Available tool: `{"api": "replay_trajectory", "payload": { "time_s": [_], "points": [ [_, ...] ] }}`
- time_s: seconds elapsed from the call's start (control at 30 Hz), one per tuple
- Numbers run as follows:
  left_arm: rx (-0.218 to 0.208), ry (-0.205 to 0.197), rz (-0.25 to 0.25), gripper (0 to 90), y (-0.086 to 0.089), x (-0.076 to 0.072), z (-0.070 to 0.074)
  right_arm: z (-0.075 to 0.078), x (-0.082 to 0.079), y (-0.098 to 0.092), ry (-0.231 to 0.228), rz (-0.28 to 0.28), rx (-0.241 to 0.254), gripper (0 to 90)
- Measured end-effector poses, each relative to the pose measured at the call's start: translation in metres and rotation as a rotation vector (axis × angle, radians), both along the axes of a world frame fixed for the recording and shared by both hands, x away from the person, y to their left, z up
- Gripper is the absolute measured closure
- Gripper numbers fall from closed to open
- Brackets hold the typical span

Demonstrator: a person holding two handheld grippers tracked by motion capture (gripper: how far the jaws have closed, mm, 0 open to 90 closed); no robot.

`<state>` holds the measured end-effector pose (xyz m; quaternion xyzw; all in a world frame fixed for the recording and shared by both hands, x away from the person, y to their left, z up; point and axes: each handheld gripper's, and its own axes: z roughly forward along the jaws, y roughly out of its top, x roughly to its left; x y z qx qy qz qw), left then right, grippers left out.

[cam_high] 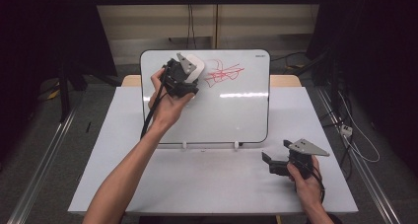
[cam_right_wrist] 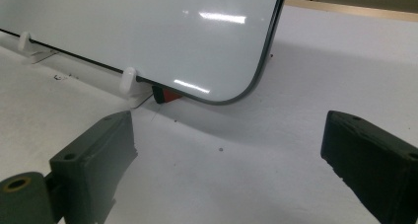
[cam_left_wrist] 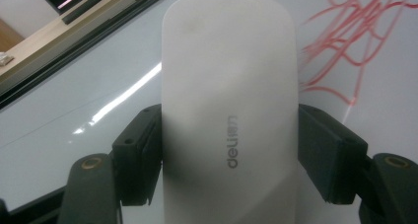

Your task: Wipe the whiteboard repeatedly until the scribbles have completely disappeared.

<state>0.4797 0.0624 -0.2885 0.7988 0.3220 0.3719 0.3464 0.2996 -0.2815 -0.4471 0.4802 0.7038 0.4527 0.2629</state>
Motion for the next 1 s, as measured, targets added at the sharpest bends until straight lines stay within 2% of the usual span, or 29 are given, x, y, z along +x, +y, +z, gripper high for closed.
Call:
{"api": "replay_trajectory", "payload": {
  "time_s": [0.23, 0.4, 0.77, 0.83, 1.0],
  "points": [
    [-0.042, 0.01, 0.039, 31.2, 0.026, 0.007, 0.007, 0.0, 0.001, 0.001, -0.006, 0.003, -0.004, 5.9],
    [-0.06, 0.01, 0.048, 31.2, 0.033, 0.012, 0.009, 0.0, 0.0, 0.001, -0.004, 0.002, -0.002, 5.9],
    [-0.077, 0.01, 0.069, 31.1, 0.021, 0.016, 0.012, 0.001, 0.001, 0.003, -0.003, 0.008, -0.003, 5.9],
    [-0.075, 0.01, 0.056, 31.1, 0.014, 0.015, 0.012, 0.001, 0.001, 0.004, -0.003, 0.01, -0.003, 5.9],
    [-0.041, -0.006, 0.014, 31.1, -0.015, 0.009, 0.008, 0.001, 0.002, 0.004, -0.003, 0.012, 0.001, 5.9]
  ]
}}
